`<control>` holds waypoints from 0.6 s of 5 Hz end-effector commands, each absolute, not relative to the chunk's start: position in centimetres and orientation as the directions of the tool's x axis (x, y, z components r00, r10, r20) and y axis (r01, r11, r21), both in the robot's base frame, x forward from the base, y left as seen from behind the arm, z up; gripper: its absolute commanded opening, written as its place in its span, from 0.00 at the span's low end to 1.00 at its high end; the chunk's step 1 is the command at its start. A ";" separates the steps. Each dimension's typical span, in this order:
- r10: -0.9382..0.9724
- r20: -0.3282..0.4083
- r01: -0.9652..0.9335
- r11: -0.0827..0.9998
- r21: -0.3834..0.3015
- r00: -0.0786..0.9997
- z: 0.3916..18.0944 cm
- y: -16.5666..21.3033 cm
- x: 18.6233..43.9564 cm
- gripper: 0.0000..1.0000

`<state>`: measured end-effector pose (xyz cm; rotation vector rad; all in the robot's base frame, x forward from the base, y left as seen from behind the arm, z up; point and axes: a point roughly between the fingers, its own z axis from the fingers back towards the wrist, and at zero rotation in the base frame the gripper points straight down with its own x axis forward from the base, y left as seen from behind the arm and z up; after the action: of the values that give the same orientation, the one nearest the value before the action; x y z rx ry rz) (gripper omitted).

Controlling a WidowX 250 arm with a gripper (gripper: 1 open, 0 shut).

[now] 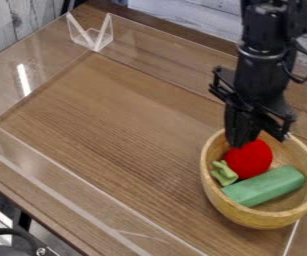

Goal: Move the red fruit to the right

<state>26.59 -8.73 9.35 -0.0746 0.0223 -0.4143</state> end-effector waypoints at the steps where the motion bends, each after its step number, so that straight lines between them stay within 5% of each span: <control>1: -0.404 0.043 0.407 0.910 -0.081 0.914 9.9 -7.9 26.6 1.00; 2: -0.404 0.042 0.406 0.909 -0.090 0.914 9.0 -7.5 26.5 1.00; 3: -0.406 0.040 0.408 0.909 -0.089 0.913 9.3 -8.6 27.0 0.00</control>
<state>26.24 -8.54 8.22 -0.0966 0.0205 -0.4258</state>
